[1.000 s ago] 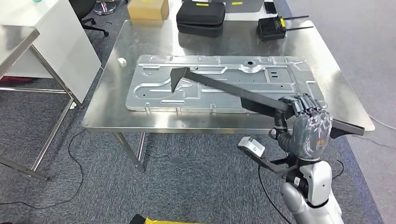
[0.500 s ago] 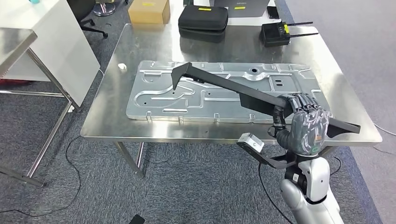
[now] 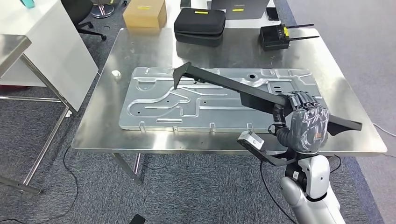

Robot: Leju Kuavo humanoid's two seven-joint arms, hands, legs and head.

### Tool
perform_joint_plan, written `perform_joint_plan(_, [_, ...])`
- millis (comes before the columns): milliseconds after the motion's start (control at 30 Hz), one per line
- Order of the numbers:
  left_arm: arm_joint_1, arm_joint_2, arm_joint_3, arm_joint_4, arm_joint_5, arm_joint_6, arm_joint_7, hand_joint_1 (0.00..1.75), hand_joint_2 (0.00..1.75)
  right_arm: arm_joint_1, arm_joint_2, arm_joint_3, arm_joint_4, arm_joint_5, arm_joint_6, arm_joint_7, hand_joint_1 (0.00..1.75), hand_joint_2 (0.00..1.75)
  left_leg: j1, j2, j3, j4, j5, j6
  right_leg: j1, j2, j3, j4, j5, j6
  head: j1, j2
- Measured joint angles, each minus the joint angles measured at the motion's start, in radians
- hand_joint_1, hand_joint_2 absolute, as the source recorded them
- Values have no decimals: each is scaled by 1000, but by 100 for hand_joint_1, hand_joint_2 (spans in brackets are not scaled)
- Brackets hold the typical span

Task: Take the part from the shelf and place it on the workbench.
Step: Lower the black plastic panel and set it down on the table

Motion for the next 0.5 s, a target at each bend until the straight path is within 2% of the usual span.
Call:
perform_joint_plan(33, [-1,0,0,0,0,0,0,0,175,-2,0,0,0,0,0,0,175,175,0,1,-15,35,-17,-4,-3,-1,9,-5,-4,-7,-1,0])
perform_joint_plan(67, [-1,0,0,0,0,0,0,0,175,-5,0,0,0,0,1,0,175,175,2,1,-45,92,-39,-7,-3,-2,17,-7,-8,-13,-3,0])
perform_joint_plan(133, [-1,0,0,0,0,0,0,0,175,-8,0,0,2,0,3,0,175,175,3,2,-132,230,-79,-11,0,-3,28,-7,-18,-20,-4,0])
perform_joint_plan(167, [0,0,0,0,0,0,0,0,175,-8,0,0,3,0,5,0,175,175,4,2,-166,273,-79,-12,1,-2,34,-7,-24,-21,-5,0])
perform_joint_plan(200, [2,0,0,0,-1,0,0,0,175,-9,0,0,4,0,7,0,175,175,4,2,-185,282,-60,-11,2,-1,42,-6,-30,-21,-4,0])
perform_joint_plan(233, [2,0,0,0,-1,-1,0,0,175,-10,0,0,6,0,9,0,175,175,4,2,-184,248,-19,-9,3,-1,52,-5,-38,-20,-5,0])
perform_joint_plan(267, [3,0,0,0,-1,-1,1,0,175,-12,0,0,8,0,12,1,175,175,3,2,-166,183,34,-4,4,0,62,-5,-46,-19,-4,0])
perform_joint_plan(300, [3,0,0,0,-1,-1,1,0,175,-15,0,1,10,0,15,2,175,175,1,1,-143,118,74,1,6,0,71,-4,-54,-16,-4,0])
perform_joint_plan(333, [2,1,0,0,-1,-1,2,0,175,-19,0,1,11,0,17,2,175,175,-1,1,-120,58,99,6,8,1,76,-3,-62,-11,-4,0])
perform_joint_plan(367, [1,1,-1,0,-1,-1,2,0,175,-23,0,1,13,0,18,3,175,175,-4,1,-106,25,105,11,9,2,78,-3,-67,-6,-4,0])
perform_joint_plan(433, [-1,2,-2,0,-1,-1,3,0,175,-29,0,1,17,0,18,3,175,175,-6,1,-97,6,93,18,11,2,78,-7,-71,5,-4,0])
perform_joint_plan(500, [-1,1,-3,0,-1,-1,4,0,175,-32,0,2,18,0,18,4,175,175,-1,0,-86,-6,91,28,9,0,80,0,-81,15,-3,0])
